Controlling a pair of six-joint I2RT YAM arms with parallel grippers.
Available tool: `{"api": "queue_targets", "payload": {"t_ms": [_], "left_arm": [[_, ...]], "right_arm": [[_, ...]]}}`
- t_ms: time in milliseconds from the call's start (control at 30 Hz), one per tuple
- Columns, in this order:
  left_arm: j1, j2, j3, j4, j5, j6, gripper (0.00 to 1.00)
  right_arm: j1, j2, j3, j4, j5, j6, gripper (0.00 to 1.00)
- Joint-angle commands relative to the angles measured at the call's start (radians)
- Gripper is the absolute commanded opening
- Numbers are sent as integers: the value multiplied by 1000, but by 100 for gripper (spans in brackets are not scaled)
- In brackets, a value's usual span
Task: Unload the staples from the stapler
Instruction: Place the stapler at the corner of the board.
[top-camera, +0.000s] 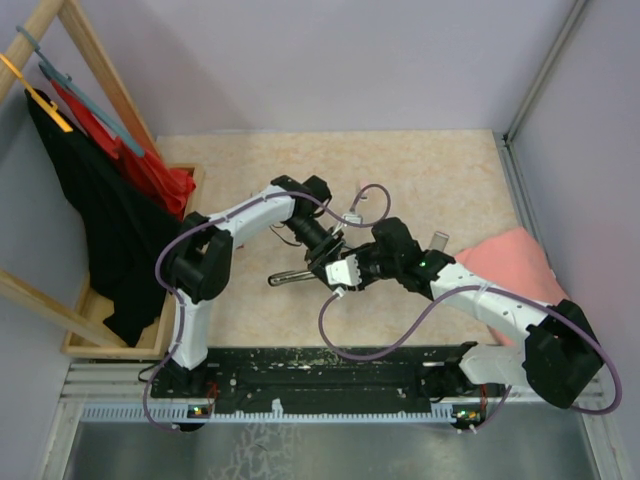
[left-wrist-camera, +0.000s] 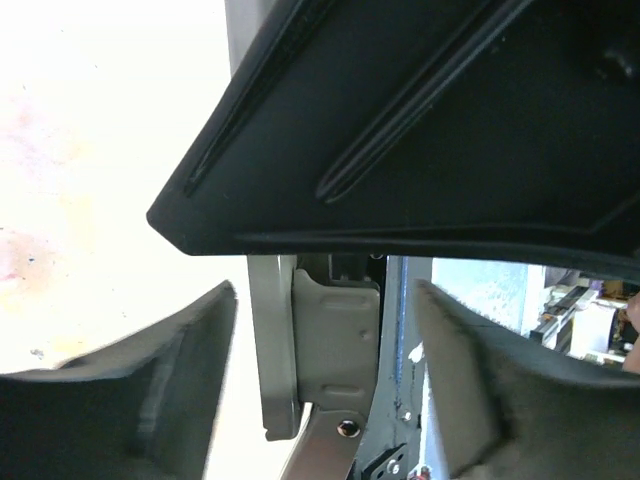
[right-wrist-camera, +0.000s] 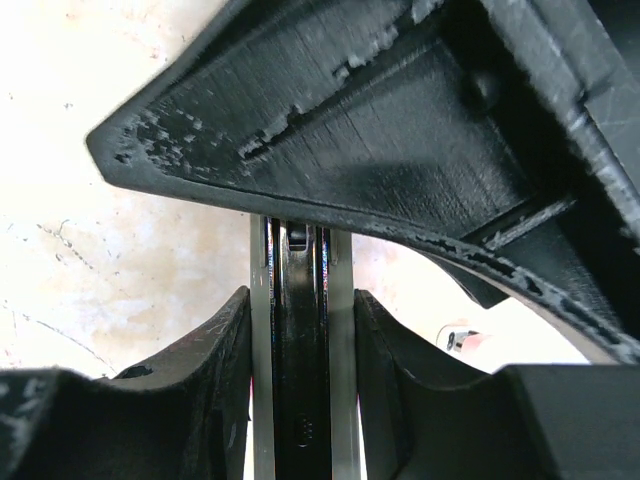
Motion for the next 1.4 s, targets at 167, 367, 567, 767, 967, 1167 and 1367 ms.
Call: {"api": "queue_targets", "payload": {"t_ms": [167, 367, 567, 767, 967, 1167, 1367], "left_arm": [[24, -56, 29, 23, 16, 0, 100], [117, -110, 58, 63, -15, -43, 100], [248, -191, 67, 106, -65, -67, 100], [411, -287, -18, 170, -34, -94, 100], [552, -372, -167, 231, 6, -96, 100], [629, -434, -295, 243, 30, -58, 100], [668, -483, -366, 201, 64, 21, 100]], "right_arm": [[10, -55, 44, 130, -19, 73, 0], [7, -51, 46, 141, 7, 84, 0], [-58, -24, 73, 162, -2, 132, 0], [-161, 16, 138, 203, -7, 219, 0], [-284, 83, 221, 280, 11, 335, 0], [-426, 191, 305, 325, -14, 439, 0], [-545, 340, 406, 316, -62, 440, 0]]}}
